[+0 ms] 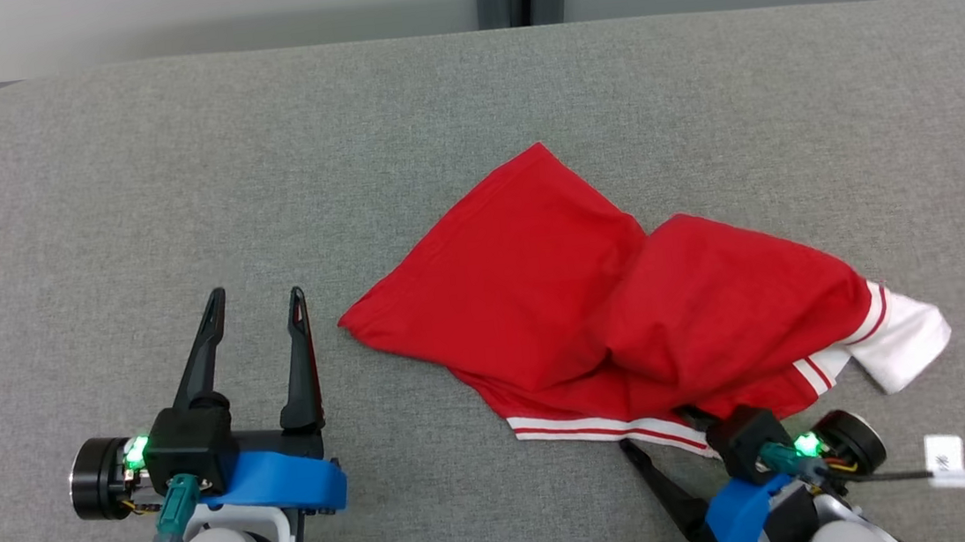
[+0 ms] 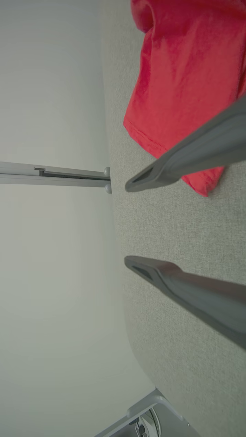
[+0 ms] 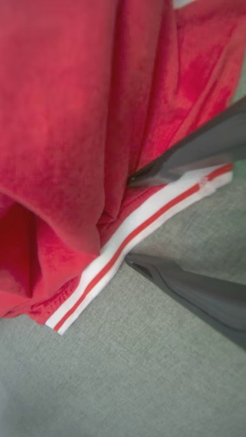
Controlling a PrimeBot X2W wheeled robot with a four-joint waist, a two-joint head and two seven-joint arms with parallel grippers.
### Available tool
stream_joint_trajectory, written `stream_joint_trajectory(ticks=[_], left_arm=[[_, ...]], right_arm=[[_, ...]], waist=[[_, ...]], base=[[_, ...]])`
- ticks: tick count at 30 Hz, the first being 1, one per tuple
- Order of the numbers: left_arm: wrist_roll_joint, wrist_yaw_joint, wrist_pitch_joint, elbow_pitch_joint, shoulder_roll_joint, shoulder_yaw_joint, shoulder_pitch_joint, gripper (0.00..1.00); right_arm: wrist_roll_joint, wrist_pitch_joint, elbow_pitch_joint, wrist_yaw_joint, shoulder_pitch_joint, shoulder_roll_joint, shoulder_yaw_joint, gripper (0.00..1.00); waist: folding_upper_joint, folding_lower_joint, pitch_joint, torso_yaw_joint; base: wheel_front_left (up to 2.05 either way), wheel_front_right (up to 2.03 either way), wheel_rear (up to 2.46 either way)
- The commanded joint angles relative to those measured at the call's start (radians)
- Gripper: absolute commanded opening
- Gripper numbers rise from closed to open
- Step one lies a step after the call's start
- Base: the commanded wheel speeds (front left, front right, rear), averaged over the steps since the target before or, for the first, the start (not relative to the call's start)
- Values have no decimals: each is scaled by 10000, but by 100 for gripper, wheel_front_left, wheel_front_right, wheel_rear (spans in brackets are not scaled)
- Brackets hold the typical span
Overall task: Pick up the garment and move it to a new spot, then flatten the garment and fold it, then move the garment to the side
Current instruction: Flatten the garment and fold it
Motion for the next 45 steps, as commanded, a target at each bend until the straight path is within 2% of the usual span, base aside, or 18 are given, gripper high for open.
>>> stream_joint_trajectory(ticks=[1,3,8,15,19,24,28,32,39,43,45], left_arm=[[72,-55,-50,14,-73,34,-248,100],[111,-52,-51,5,-98,62,-250,100],[140,-66,-53,-36,-121,170,-138,100],[211,-16,-55,-95,-52,426,148,100],[245,-49,-56,-145,-80,475,204,100],[285,-77,-54,-200,-118,505,241,100],[297,-131,-55,-237,-144,507,205,100],[348,-161,-55,-281,-226,504,69,100],[432,-205,-55,-318,-394,518,-146,100],[495,-243,-55,-284,-421,584,-190,100],[502,-250,-55,-271,-439,625,-183,100]], right_arm=[[67,475,741,14,-254,-90,526,76],[288,584,1043,17,-385,-101,914,0],[917,-23,597,26,-564,-327,1490,0],[1711,-1058,-2056,3,-742,-1307,2204,0],[1887,-1422,-3526,2,-757,-1738,1788,0],[2012,-1705,-4550,3,-627,-1579,485,0],[2119,-1837,-4452,2,-462,-1139,-1032,0],[2284,-1953,-3827,2,-343,-722,-2562,0],[3047,-2197,-1611,3,-99,-205,-5195,0],[3483,-2353,-248,2,-68,-8,-6026,0],[3540,-2428,298,3,-139,-15,-6104,0]], waist=[[-1,-1,70,66],[-1,-1,64,85],[-1,-1,3,52],[-1,-1,-255,-276],[-1,-1,-376,-398],[-1,-1,-432,-438],[-1,-1,-361,-349],[-1,-1,-155,-202],[-1,-1,302,22],[-1,-1,438,57],[-1,-1,462,33]], base=[[0,0,0],[0,0,0],[0,0,0],[0,0,0],[0,0,0],[0,0,0],[0,0,0],[0,0,0],[0,0,0],[0,0,0],[0,0,0]])
